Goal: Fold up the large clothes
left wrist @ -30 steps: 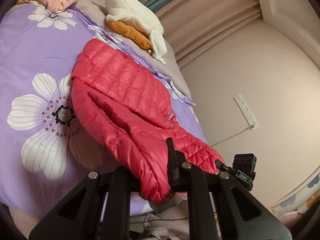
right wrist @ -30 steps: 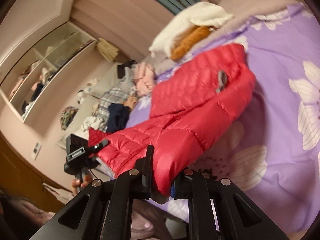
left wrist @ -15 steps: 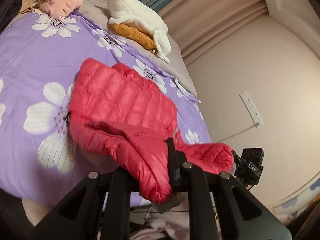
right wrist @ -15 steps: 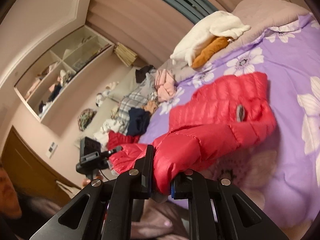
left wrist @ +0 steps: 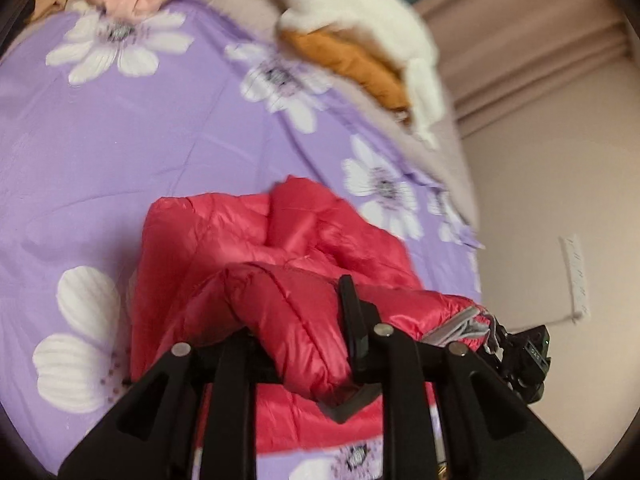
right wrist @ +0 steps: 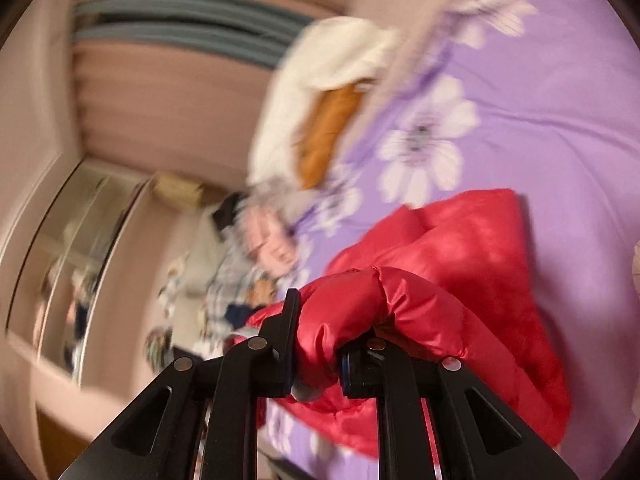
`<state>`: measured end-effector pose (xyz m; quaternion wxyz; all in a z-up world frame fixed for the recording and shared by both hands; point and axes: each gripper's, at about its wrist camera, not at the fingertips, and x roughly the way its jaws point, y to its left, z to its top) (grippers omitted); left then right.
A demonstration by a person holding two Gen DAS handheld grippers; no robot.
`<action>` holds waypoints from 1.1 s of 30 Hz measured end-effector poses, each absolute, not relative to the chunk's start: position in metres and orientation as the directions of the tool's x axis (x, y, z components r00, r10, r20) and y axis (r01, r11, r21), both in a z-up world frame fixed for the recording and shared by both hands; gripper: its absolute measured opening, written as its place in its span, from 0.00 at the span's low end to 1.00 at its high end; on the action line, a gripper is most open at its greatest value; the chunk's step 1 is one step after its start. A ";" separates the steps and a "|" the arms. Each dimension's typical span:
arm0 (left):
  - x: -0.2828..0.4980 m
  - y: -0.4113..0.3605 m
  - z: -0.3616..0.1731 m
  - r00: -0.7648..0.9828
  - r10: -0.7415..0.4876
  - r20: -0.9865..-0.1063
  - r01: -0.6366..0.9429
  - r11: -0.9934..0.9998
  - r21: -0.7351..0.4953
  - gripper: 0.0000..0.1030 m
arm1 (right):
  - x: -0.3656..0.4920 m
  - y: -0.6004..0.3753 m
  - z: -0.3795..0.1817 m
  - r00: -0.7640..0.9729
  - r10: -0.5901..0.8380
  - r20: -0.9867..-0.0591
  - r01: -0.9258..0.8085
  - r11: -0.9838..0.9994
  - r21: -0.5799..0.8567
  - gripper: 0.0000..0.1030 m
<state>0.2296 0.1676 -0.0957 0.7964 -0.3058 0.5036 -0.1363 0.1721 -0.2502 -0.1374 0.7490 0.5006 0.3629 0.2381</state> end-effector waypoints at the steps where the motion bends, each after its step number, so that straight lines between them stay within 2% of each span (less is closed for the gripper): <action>1: 0.237 0.167 -0.103 0.442 -0.520 -0.731 -0.110 0.777 -0.620 0.21 | 0.182 -0.252 -0.148 0.620 0.714 -0.325 0.058 0.372 0.926 0.15; 5: 0.265 0.168 -0.129 0.408 -0.538 -0.738 -0.189 0.741 -0.644 0.28 | 0.208 -0.255 -0.178 0.597 0.715 -0.364 0.167 0.333 0.928 0.20; 6: 0.269 0.170 -0.132 0.405 -0.550 -0.730 -0.203 0.724 -0.659 0.30 | 0.212 -0.257 -0.183 0.598 0.720 -0.352 0.179 0.308 0.934 0.26; 7: 0.272 0.172 -0.132 0.408 -0.563 -0.719 -0.204 0.711 -0.673 0.36 | 0.214 -0.259 -0.187 0.602 0.730 -0.323 0.185 0.266 0.946 0.40; 8: 0.274 0.175 -0.132 0.415 -0.578 -0.702 -0.202 0.694 -0.691 0.44 | 0.214 -0.262 -0.190 0.613 0.738 -0.282 0.184 0.214 0.959 0.48; 9: 0.275 0.178 -0.131 0.423 -0.586 -0.691 -0.201 0.683 -0.702 0.47 | 0.214 -0.264 -0.190 0.624 0.739 -0.256 0.181 0.182 0.967 0.61; 10: 0.276 0.182 -0.130 0.434 -0.588 -0.682 -0.202 0.675 -0.710 0.53 | 0.214 -0.267 -0.188 0.638 0.734 -0.231 0.175 0.154 0.973 0.66; 11: 0.277 0.186 -0.128 0.448 -0.591 -0.671 -0.204 0.663 -0.720 0.60 | 0.214 -0.270 -0.187 0.648 0.729 -0.219 0.169 0.142 0.975 0.66; 13: 0.276 0.191 -0.124 0.477 -0.582 -0.658 -0.205 0.655 -0.728 0.66 | 0.213 -0.273 -0.182 0.663 0.715 -0.221 0.165 0.148 0.975 0.66; 18: 0.273 0.196 -0.114 0.503 -0.521 -0.690 -0.204 0.704 -0.680 0.67 | 0.215 -0.269 -0.170 0.653 0.701 -0.287 0.143 0.258 0.955 0.66; 21: 0.258 0.188 -0.094 0.526 -0.473 -0.707 -0.124 0.780 -0.613 0.73 | 0.209 -0.260 -0.151 0.641 0.674 -0.368 0.095 0.406 0.909 0.66; 25: 0.227 0.162 -0.070 0.540 -0.366 -0.758 0.015 0.905 -0.426 0.74 | 0.190 -0.236 -0.114 0.652 0.572 -0.498 -0.025 0.672 0.740 0.66; 28: 0.202 0.145 -0.062 0.572 -0.287 -0.769 0.082 0.952 -0.295 0.74 | 0.171 -0.211 -0.091 0.695 0.433 -0.574 -0.080 0.840 0.537 0.66; 30: 0.184 0.134 -0.061 0.598 -0.237 -0.766 0.119 0.971 -0.207 0.74 | 0.156 -0.191 -0.082 0.721 0.358 -0.593 -0.124 0.909 0.398 0.66; 33: 0.169 0.123 -0.067 0.622 -0.204 -0.756 0.153 0.978 -0.139 0.74 | 0.138 -0.161 -0.083 0.732 0.295 -0.615 -0.188 0.954 0.234 0.66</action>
